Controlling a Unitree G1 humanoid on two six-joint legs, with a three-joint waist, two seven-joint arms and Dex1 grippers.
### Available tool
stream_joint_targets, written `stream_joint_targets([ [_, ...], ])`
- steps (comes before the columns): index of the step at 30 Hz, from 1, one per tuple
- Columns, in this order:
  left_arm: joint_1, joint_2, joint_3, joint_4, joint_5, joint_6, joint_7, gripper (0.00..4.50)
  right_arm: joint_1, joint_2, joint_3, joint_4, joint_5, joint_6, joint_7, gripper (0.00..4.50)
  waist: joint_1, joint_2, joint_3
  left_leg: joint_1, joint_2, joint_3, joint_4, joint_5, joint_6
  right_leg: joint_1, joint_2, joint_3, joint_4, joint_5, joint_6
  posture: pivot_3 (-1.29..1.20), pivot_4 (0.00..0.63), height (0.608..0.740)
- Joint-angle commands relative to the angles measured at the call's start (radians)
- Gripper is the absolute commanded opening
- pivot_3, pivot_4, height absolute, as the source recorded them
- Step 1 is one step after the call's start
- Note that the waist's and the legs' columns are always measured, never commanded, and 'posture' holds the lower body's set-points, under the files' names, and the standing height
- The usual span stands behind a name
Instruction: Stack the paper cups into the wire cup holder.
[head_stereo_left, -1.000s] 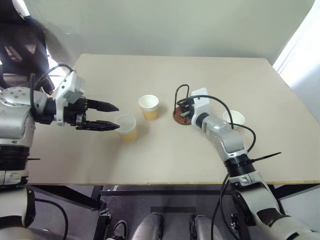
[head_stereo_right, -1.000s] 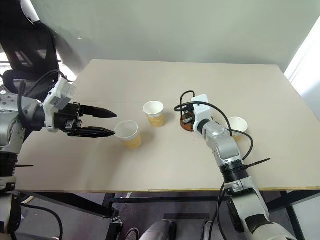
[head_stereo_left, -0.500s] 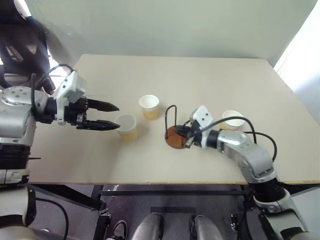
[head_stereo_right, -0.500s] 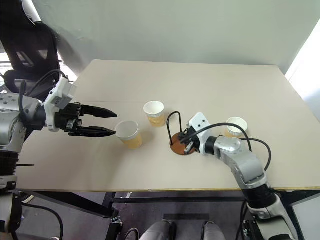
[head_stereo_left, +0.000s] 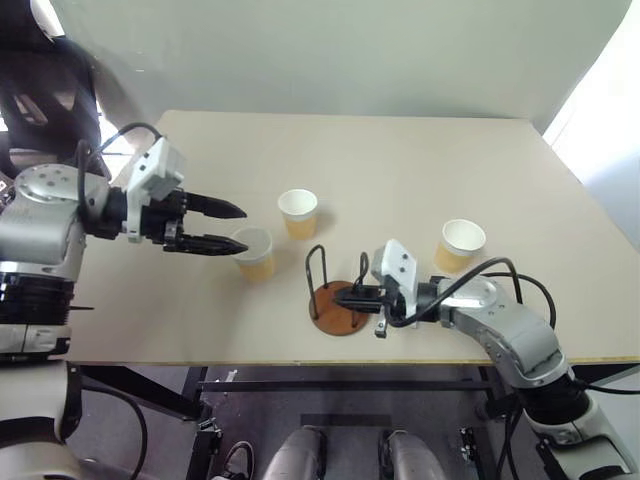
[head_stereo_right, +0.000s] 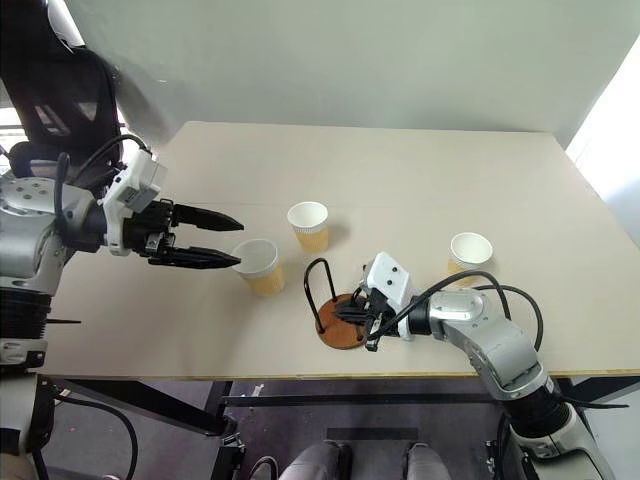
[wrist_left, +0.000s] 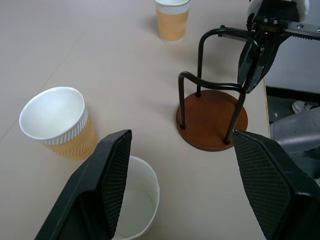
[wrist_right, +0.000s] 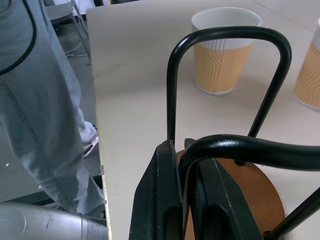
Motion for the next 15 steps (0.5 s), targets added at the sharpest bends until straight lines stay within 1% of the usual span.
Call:
stream_joint_targets([
  [1, -0.024, 0.019, 0.008, -0.006, -0.012, -0.016, -0.035, 3.41, -0.002, -0.01, 0.001, -0.026, 0.003, -0.038, 0.021, 0.04, 0.0, 0.0, 0.0, 0.0, 0.0, 0.0, 0.0, 0.0, 0.0, 0.0, 0.0, 0.0, 0.0, 0.0, 0.0, 0.0, 0.15, 0.74],
  [12, -0.032, 0.021, -0.001, 0.001, -0.011, -0.02, -0.035, 3.41, -0.005, -0.021, 0.002, 0.013, -0.009, -0.072, 0.037, 0.04, 0.0, 0.0, 0.0, 0.0, 0.0, 0.0, -0.001, 0.0, 0.0, 0.0, 0.0, 0.0, 0.0, 0.0, 0.0, 0.0, 0.15, 0.74],
  [15, -0.036, 0.019, -0.005, 0.005, -0.01, -0.022, -0.035, 3.41, -0.005, -0.027, 0.004, 0.015, -0.012, -0.072, 0.041, 0.79, 0.0, 0.0, 0.0, 0.0, 0.0, 0.0, -0.001, 0.0, 0.0, 0.0, 0.0, 0.0, 0.0, 0.0, 0.0, 0.0, 0.15, 0.74],
])
